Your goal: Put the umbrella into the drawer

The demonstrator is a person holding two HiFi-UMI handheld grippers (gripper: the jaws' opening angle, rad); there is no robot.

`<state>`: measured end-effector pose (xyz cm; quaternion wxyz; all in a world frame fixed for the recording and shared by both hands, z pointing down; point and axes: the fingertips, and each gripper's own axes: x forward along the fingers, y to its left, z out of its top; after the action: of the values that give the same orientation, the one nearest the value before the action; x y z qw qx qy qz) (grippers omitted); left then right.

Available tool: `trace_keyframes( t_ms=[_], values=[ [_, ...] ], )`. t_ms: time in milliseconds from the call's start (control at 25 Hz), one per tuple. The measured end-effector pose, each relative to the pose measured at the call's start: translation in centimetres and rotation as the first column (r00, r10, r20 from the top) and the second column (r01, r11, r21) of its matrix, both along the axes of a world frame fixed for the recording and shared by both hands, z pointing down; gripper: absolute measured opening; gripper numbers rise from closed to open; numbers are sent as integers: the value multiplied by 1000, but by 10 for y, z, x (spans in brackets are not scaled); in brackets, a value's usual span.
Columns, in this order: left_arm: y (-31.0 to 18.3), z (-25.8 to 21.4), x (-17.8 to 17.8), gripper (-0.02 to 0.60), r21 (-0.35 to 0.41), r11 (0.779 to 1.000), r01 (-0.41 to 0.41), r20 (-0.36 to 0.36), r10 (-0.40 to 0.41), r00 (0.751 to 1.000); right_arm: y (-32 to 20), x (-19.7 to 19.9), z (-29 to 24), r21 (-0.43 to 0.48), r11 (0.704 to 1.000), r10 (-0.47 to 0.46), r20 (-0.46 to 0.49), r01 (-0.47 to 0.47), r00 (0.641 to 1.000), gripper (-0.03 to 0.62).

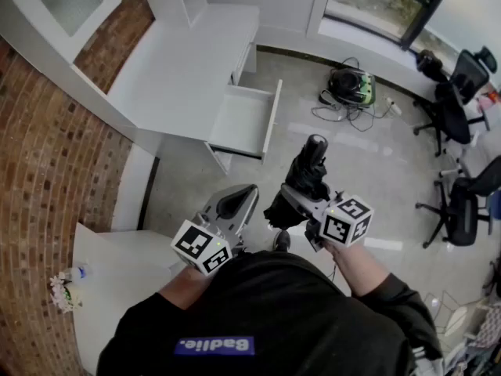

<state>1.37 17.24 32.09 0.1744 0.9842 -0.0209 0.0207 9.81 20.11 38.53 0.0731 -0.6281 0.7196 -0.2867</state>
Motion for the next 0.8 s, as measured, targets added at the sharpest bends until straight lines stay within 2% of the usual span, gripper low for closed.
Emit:
trace_keyframes(
  t_ms=[800],
  values=[
    [-11,-2,-24,2,7,1000,24,-24,-24,999,-13,-19,-2,-8,1000,-16,-3,16,1000,276]
  ],
)
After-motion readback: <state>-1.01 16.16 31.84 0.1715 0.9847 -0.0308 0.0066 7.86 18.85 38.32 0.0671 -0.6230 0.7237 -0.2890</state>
